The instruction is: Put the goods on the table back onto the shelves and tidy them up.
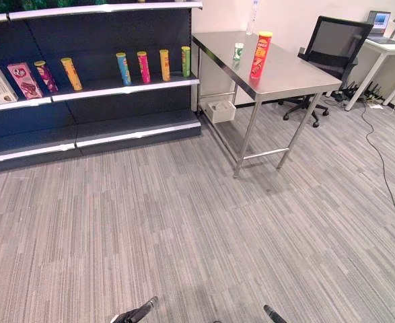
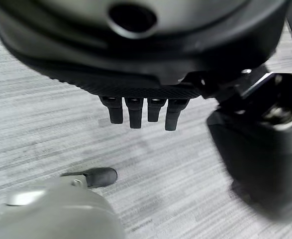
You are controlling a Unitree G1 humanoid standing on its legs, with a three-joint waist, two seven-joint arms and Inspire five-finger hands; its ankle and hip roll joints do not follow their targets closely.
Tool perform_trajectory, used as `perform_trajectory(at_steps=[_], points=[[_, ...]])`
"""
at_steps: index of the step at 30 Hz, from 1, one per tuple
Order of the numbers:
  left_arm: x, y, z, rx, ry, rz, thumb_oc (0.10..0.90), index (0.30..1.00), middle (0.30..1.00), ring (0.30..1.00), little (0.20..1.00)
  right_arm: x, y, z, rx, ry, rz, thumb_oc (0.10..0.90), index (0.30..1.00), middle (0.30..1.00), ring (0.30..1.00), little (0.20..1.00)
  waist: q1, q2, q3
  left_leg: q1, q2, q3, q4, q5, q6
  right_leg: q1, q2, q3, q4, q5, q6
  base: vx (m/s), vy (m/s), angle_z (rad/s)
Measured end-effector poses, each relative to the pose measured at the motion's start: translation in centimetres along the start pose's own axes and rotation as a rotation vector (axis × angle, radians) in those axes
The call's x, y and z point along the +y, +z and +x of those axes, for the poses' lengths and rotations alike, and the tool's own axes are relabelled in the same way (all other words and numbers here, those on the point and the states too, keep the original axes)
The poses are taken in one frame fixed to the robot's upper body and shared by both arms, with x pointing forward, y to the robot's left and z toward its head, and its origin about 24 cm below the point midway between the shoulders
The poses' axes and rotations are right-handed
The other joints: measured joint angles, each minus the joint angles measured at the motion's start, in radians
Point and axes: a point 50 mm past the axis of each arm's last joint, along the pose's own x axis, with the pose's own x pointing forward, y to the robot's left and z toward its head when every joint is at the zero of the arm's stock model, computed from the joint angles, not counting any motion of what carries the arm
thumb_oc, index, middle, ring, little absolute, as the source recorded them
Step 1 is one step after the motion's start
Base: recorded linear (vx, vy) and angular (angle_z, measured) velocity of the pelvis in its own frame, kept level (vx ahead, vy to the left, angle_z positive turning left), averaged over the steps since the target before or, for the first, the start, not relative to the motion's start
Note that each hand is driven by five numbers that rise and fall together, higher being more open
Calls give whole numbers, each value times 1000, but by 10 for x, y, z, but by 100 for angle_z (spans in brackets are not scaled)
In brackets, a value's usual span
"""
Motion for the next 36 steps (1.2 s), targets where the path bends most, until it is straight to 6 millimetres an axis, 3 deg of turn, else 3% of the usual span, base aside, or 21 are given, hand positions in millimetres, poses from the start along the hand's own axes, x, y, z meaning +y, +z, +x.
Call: perform_trajectory(at_steps=[5, 10, 19, 21, 22, 23, 24, 25, 26, 27, 28, 29, 30, 31, 32, 34, 36], points=[[-1, 3, 0, -7, -3, -2, 800, 900, 900, 900, 900, 1, 8, 1, -18, 2, -3, 800, 900, 900, 900, 900, -7, 17, 27, 22, 0, -8, -19, 0, -1, 71, 5, -9, -103, 50, -11, 32, -17, 4], [-2, 9, 1, -31, -6, -4, 800, 900, 900, 900, 900, 3, 28, 3, -69, 9, -23, 800, 900, 900, 900, 900, -6, 14, 50, 33, 3, -11, -29, 0, -1, 78, 8, -9, -109, 40, 2, 39, -60, 1], [-2, 6, 1, -15, -4, -20, 800, 900, 900, 900, 900, 5, 28, 3, -64, 15, -53, 800, 900, 900, 900, 900, -5, 22, 80, 26, 11, -11, -16, -11, -18, 72, 16, -7, -109, 23, -5, 46, -97, 0], [-1, 16, 3, -41, -2, -26, 800, 900, 900, 900, 900, 10, 34, 4, -80, 30, -70, 800, 900, 900, 900, 900, -3, -1, 93, -33, 7, -19, 92, -35, -56, 69, 10, -7, -104, 10, -21, 69, -173, 12], [-2, 28, 4, -71, -5, -45, 800, 900, 900, 900, 900, 14, 39, 4, -92, 39, -81, 800, 900, 900, 900, 900, 6, -41, 117, -107, -16, -29, 235, -47, -66, 77, -19, -5, -102, 29, -46, 100, -201, 15], [-2, 28, 4, -71, -5, -45, 800, 900, 900, 900, 900, 14, 39, 4, -92, 39, -81, 800, 900, 900, 900, 900, 6, -41, 117, -107, -16, -29, 235, -47, -66, 77, -19, -5, -102, 29, -46, 100, -201, 14], [-5, 37, 5, -93, -9, -86, 800, 900, 900, 900, 900, 9, 44, 4, -112, 27, -74, 800, 900, 900, 900, 900, 18, -47, 136, -216, -20, -59, 436, -56, -84, 54, -20, -9, -71, 5, -60, 181, -4, 21], [-6, 48, 6, -121, -15, -109, 800, 900, 900, 900, 900, 9, 47, 4, -123, 25, -75, 800, 900, 900, 900, 900, 22, -55, 156, -297, -19, -49, 564, -59, -80, 68, -21, -14, -85, 10, -69, 185, -3, 10], [-4, 56, 5, -160, -13, -159, 800, 900, 900, 900, 900, 11, 52, 4, -125, 28, -81, 800, 900, 900, 900, 900, 45, -54, 166, -331, -13, -30, 537, -66, -84, 89, -14, -8, -106, 0, -72, 424, 26, 3], [-5, 58, 5, -166, -16, -158, 800, 900, 900, 900, 900, 11, 51, 4, -123, 29, -82, 800, 900, 900, 900, 900, 46, -64, 169, -327, -13, -25, 450, -63, -84, 93, -14, -13, -110, -3, -76, 367, 58, -5], [-6, 61, 5, -171, -20, -154, 800, 900, 900, 900, 900, 10, 51, 4, -122, 27, -82, 800, 900, 900, 900, 900, 43, -57, 168, -323, -9, -21, 366, -53, -80, 92, -14, -22, -110, 3, -90, 369, 56, 8], [-7, 59, 5, -165, -23, -157, 800, 900, 900, 900, 900, 10, 54, 4, -128, 25, -87, 800, 900, 900, 900, 900, 43, -46, 174, -345, -8, -8, 317, -34, -108, 105, -1, -19, -111, -16, -82, 404, 84, -6], [-11, 59, 5, -165, -31, -167, 800, 900, 900, 900, 900, 6, 54, 4, -126, 17, -94, 800, 900, 900, 900, 900, 50, -39, 174, -324, 0, -7, 132, 6, -129, 104, 6, -14, -111, -14, -85, 426, 89, 0], [-11, 58, 5, -164, -35, -163, 800, 900, 900, 900, 900, 3, 56, 4, -130, 11, -110, 800, 900, 900, 900, 900, 45, -16, 177, -338, 2, -6, -1, 54, -169, 119, 25, -7, -109, -33, -84, 600, 134, -3], [-11, 59, 5, -166, -35, -170, 800, 900, 900, 900, 900, 1, 55, 4, -125, 5, -111, 800, 900, 900, 900, 900, 50, -5, 178, -351, 6, -9, -42, 60, -176, 128, 37, 3, -105, -47, -84, 503, 119, -7], [-10, 57, 5, -165, -25, -186, 800, 900, 900, 900, 900, -2, 54, 4, -118, -5, -109, 800, 900, 900, 900, 900, 103, 8, 172, -353, 18, 17, -38, 71, -161, 178, 40, 61, -110, -87, -75, 547, 164, -78], [-6, 33, 4, -100, -10, -176, 800, 900, 900, 900, 900, -4, 45, 3, -114, -3, -112, 800, 900, 900, 900, 900, 102, 17, 130, -337, 11, 21, -8, 87, -107, 224, 24, 88, -110, -131, -66, 506, 191, -68]])
